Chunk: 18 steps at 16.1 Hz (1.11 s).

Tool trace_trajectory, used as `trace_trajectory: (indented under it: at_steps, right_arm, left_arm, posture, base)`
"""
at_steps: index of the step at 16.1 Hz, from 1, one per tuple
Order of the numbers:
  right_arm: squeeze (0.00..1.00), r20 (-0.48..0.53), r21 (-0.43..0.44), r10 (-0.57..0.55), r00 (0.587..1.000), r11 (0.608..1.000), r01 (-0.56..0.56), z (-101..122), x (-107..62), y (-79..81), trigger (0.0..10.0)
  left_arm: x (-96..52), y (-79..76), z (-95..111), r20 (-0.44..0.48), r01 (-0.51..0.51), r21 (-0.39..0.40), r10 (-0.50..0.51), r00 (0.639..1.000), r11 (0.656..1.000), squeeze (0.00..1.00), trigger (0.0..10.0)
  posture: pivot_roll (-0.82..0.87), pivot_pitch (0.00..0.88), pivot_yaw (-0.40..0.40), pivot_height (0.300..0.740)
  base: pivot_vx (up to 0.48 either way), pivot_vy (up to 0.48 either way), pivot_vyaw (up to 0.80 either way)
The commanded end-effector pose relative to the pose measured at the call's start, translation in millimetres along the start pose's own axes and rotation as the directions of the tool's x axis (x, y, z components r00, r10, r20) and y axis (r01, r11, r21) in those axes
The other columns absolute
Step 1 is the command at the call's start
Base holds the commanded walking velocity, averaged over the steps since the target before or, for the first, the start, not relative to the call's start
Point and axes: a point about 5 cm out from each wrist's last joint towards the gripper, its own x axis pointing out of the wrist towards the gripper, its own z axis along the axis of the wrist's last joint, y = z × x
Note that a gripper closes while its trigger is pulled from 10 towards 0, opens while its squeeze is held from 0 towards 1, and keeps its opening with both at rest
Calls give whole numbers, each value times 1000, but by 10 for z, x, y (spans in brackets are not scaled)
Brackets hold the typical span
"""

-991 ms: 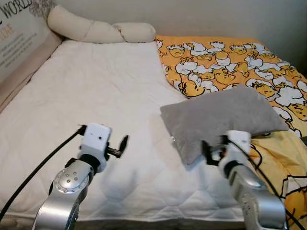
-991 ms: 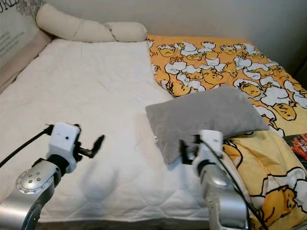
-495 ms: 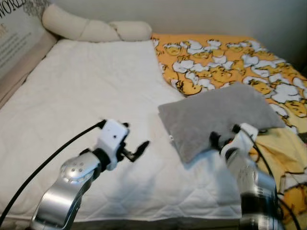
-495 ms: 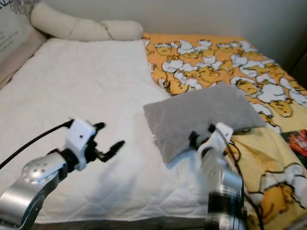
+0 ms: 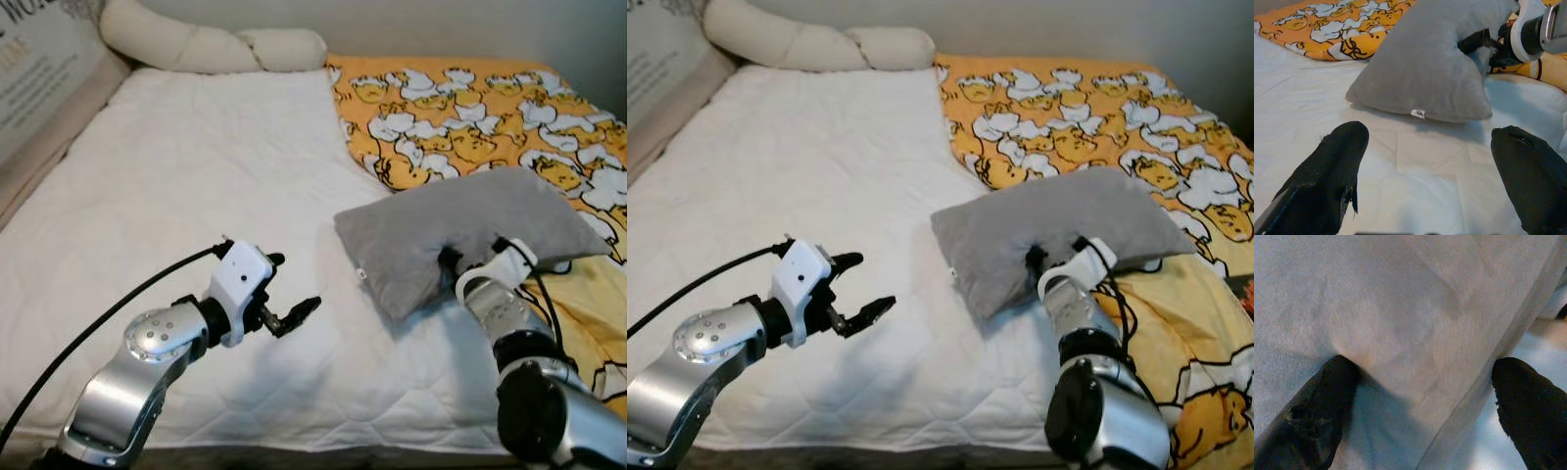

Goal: Clean up the room

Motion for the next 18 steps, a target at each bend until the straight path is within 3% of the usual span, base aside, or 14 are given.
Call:
trace_trajectory:
  at_steps: [1, 2, 3, 4, 6, 10, 14, 16, 18]
  right_arm:
    - [0, 12, 49, 2, 1000, 999, -3, 52, 6, 5, 4392]
    - [0, 5, 58, -5, 1000, 998, 5, 43, 11, -6, 4392]
    - [0, -1, 125, -4, 1000, 992, 4, 18, 19, -28, 0]
    - [0, -1, 140, -2, 1000, 990, 2, 13, 19, -31, 0]
    - [0, -6, 79, 0, 1000, 997, 1, -16, 24, -42, 0]
    - [0, 30, 141, 2, 1000, 990, -6, -20, 29, -19, 0]
    - [0, 7, 175, 15, 1000, 984, -16, -59, 32, 14, 0]
    - [0, 1, 224, 19, 1000, 974, -19, -87, 33, 23, 0]
    - [0, 4, 218, 16, 1000, 976, -16, -82, 33, 22, 0]
  left_arm:
    - [-20, -9, -6, -7, 10, -3, -10, 1000, 1000, 0, 10000]
    - [-28, -11, -12, -11, 11, 0, -11, 1000, 1000, 0, 10000]
    - [-48, -21, -36, -19, 5, 2, -5, 1000, 1000, 0, 10000]
    - [-51, -22, -39, -20, 2, 2, -2, 1000, 1000, 0, 10000]
    - [-44, -12, -33, -18, -22, 9, 22, 1000, 1000, 0, 10000]
    - [-48, 4, -36, 10, -94, 37, 93, 996, 995, 0, 10000]
    - [-74, -32, -67, -25, -24, 17, 24, 999, 1000, 0, 10000]
    - [-87, -6, -104, -43, -35, 13, 36, 998, 999, 0, 10000]
    - [-78, 4, -80, -40, -31, 13, 31, 999, 999, 0, 10000]
  posture:
    - [-11, 0, -47, 740]
    - [-8, 0, -51, 740]
    - [1, 0, -57, 740]
    - [1, 0, -57, 740]
    - [1, 0, -55, 740]
    - [16, 0, -77, 740]
    - [15, 0, -72, 740]
    - [15, 0, -60, 740]
    - [10, 0, -48, 740]
  base:
    - [0, 0, 0]
    - [0, 0, 0]
    - [0, 0, 0]
    - [0, 0, 0]
    - [0, 0, 0]
    - [0, 0, 0]
    - [0, 0, 0]
    - [0, 0, 0]
    - [0, 0, 0]
